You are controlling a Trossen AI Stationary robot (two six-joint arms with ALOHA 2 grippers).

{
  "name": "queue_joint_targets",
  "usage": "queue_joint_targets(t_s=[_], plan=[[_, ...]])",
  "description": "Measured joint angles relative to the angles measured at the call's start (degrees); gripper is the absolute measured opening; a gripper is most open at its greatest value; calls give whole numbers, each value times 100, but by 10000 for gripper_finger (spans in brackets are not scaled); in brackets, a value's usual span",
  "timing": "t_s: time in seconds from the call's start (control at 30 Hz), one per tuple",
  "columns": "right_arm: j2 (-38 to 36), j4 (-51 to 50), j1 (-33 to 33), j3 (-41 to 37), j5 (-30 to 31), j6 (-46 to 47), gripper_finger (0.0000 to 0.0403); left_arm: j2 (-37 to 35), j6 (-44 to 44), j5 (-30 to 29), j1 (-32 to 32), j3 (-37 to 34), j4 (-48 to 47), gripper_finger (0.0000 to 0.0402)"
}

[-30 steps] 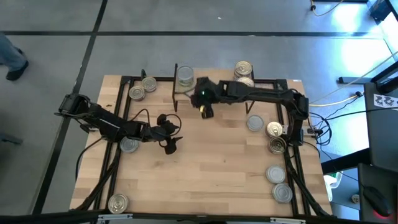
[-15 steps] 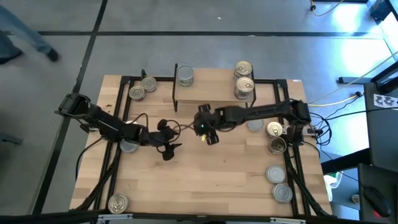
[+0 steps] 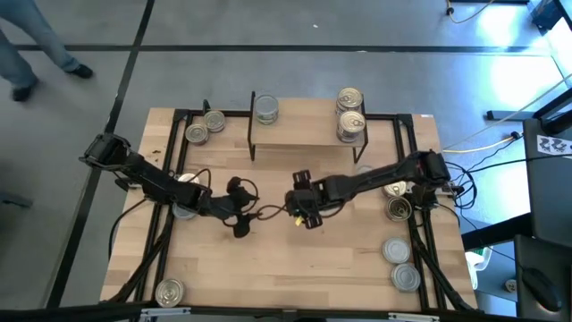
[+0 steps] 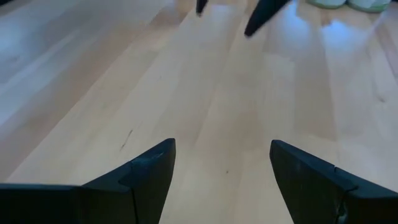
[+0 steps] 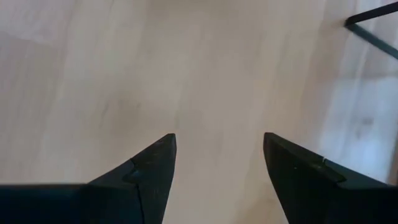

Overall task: Stack canned seafood by type on shelf
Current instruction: Put the green white tuna can on the shelf

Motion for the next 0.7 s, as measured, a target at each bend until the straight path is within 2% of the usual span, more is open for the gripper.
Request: queue_joint_targets(t_s=[0.27,0.4,0.53,0.7], plan=[[8,898,43,-796,4,174,241,188,105,-2,-129,138,-72,260],[9,1669,47,-1041,-265,184,241,183,71,84,-157,224,-681,260],[9,2539,41,-1326,-545,104,241,72,-261,295,-166,747,-2300,260],[9,3540,40,-1692,-722,-139,241,59,-1220,774,-170,1803,-5127,260]])
